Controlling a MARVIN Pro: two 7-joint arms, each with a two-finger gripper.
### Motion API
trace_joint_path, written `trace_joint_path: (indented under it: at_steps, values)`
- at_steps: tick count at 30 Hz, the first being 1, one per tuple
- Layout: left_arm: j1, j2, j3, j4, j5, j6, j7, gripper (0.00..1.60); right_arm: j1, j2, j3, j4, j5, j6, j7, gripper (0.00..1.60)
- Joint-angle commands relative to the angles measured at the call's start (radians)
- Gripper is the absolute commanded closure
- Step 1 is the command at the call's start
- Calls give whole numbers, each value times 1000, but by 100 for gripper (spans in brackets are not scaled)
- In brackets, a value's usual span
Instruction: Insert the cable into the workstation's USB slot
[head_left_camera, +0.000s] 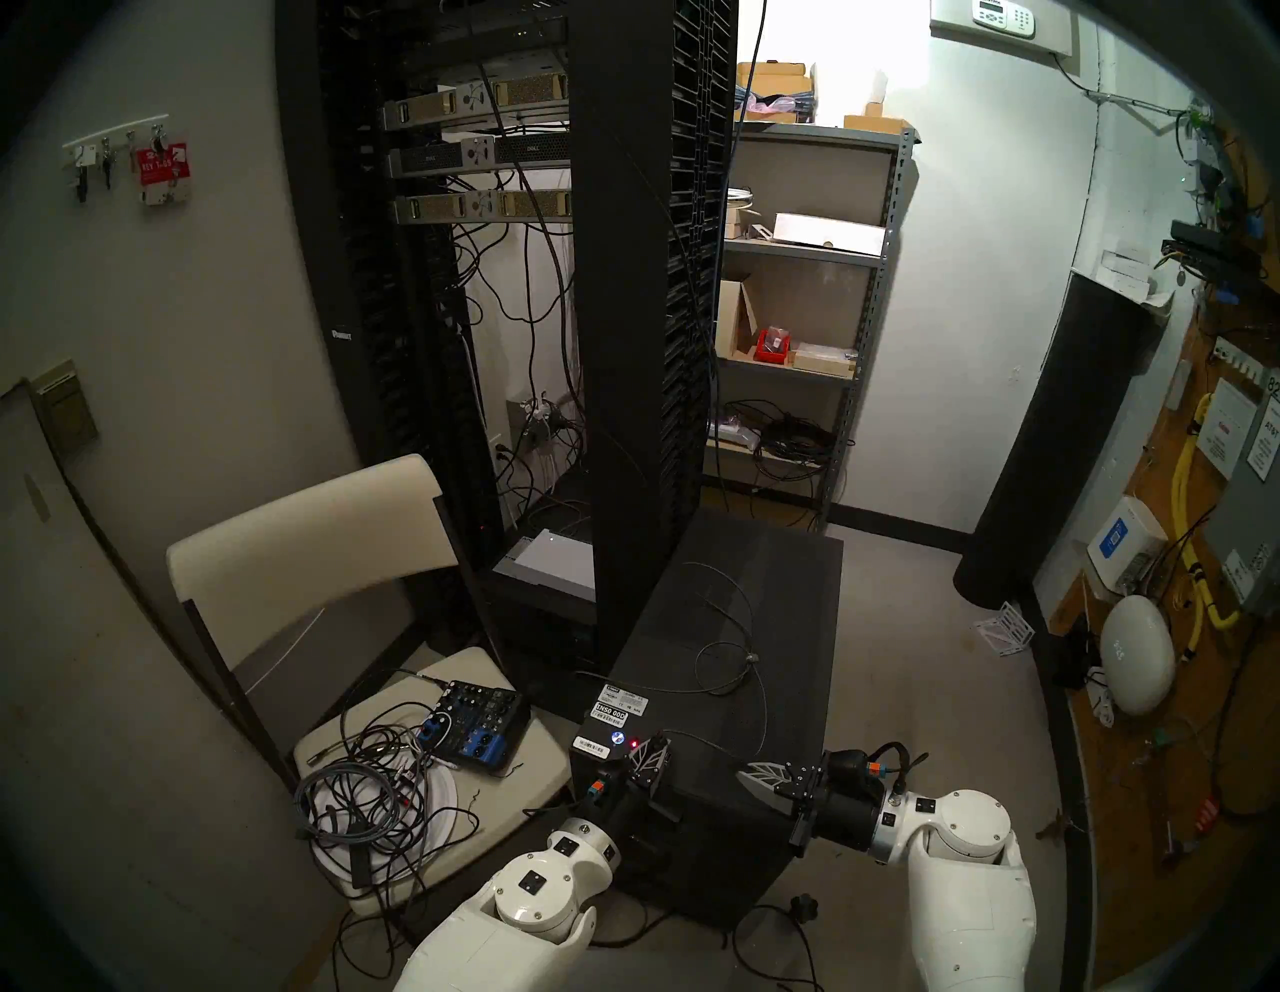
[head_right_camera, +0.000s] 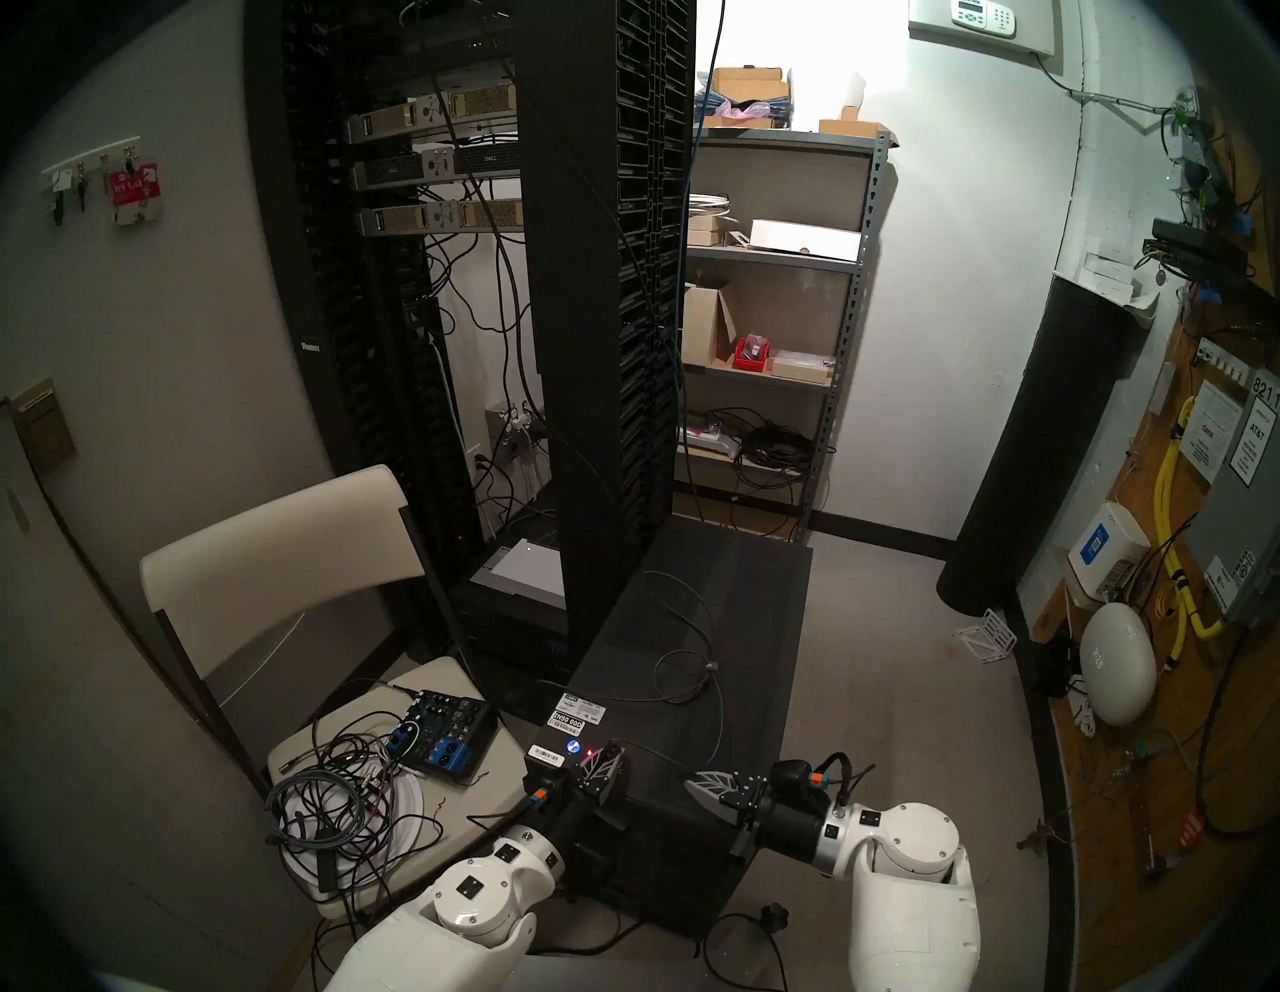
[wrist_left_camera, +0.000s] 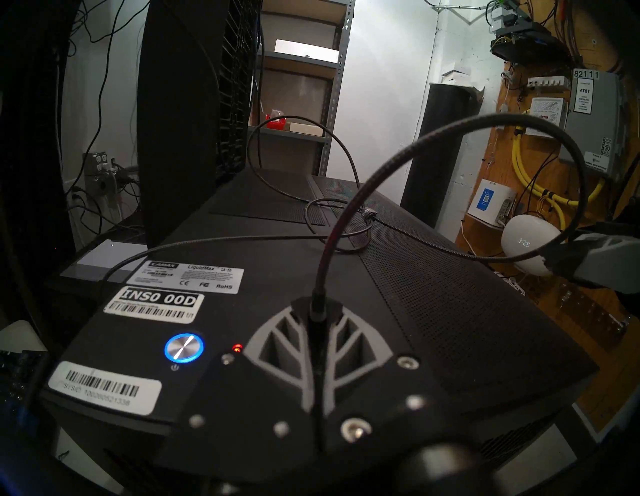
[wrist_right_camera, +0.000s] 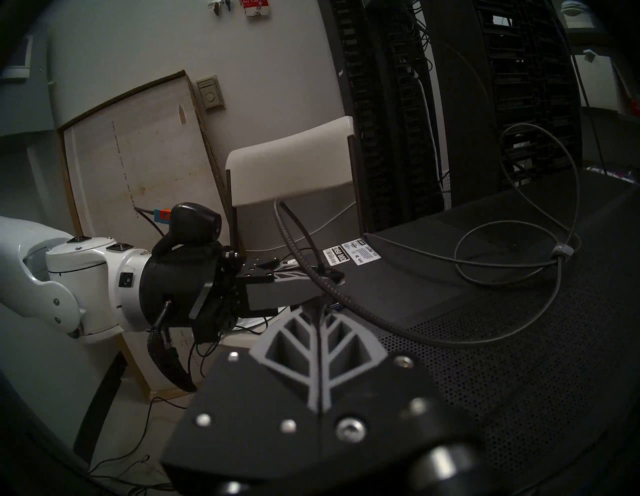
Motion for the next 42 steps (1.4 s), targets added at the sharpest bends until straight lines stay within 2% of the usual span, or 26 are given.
trace_joint_path:
  at_steps: [1, 32, 42]
  values:
    - [33, 17, 5, 2, 2, 37, 3, 160, 11, -5, -2, -10, 4, -1, -1, 160]
    - [21, 27, 40, 25, -4, 37, 33, 160, 9, -10, 0, -9, 1, 2, 10, 160]
    - [20, 33, 49, 20, -3, 26, 36, 160, 3, -27, -1, -37, 10, -5, 24, 160]
